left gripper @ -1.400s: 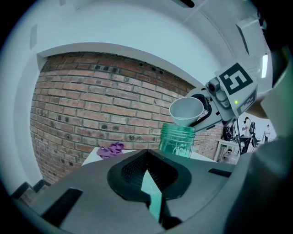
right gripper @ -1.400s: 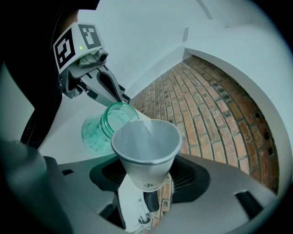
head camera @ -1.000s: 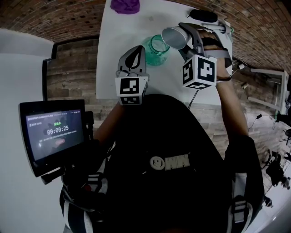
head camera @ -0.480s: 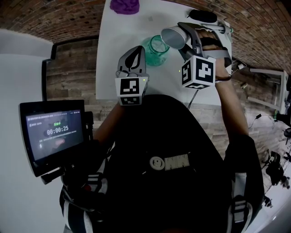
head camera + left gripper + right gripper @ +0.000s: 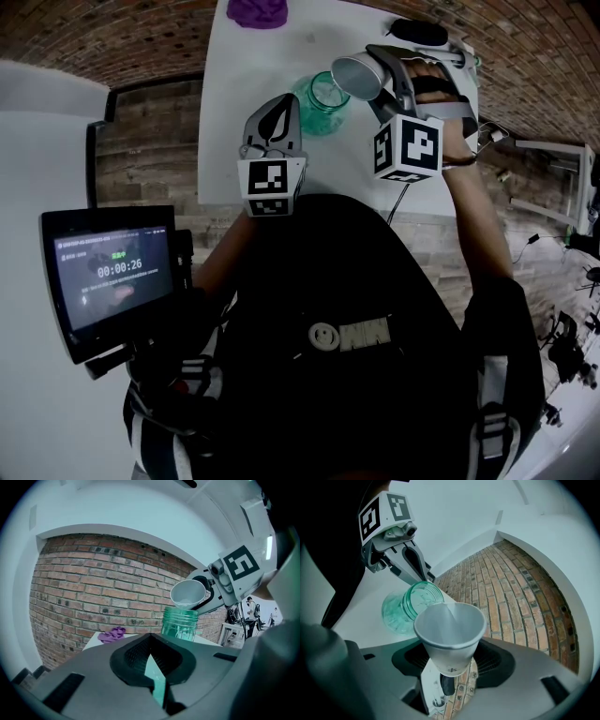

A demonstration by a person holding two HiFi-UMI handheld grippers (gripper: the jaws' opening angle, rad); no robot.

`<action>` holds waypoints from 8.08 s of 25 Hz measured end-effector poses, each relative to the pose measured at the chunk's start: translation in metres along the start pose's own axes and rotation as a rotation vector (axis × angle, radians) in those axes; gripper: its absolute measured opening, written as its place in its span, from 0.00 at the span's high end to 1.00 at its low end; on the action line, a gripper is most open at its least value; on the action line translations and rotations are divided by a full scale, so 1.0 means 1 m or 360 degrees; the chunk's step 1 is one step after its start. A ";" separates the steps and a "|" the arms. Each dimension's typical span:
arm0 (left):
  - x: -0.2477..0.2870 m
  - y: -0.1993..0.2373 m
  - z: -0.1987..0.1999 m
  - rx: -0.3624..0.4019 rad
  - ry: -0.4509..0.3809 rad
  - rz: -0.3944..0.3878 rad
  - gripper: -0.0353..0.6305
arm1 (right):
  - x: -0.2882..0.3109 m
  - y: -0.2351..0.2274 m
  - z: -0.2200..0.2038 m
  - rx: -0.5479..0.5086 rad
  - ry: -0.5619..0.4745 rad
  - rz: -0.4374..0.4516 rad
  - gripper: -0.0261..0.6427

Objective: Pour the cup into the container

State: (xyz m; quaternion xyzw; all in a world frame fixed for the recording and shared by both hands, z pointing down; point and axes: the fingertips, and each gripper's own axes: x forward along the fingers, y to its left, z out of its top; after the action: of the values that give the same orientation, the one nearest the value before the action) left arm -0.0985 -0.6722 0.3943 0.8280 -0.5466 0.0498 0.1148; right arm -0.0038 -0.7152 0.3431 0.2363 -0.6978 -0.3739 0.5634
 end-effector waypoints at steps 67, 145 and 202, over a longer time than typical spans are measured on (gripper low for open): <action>0.004 -0.006 -0.001 0.0028 -0.0005 -0.0038 0.95 | 0.002 -0.003 0.002 -0.0145 0.0018 -0.0040 0.55; 0.006 -0.010 0.005 0.0016 -0.0006 -0.0049 0.95 | 0.005 -0.006 0.003 -0.0284 0.0057 -0.0072 0.55; 0.006 -0.013 0.006 0.0012 -0.0018 -0.0057 0.95 | 0.003 -0.009 0.006 -0.0445 0.0048 -0.0120 0.55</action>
State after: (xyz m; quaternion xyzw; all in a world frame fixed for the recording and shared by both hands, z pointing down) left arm -0.0848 -0.6742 0.3881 0.8384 -0.5321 0.0453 0.1094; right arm -0.0116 -0.7213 0.3374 0.1871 -0.6211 -0.4846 0.5868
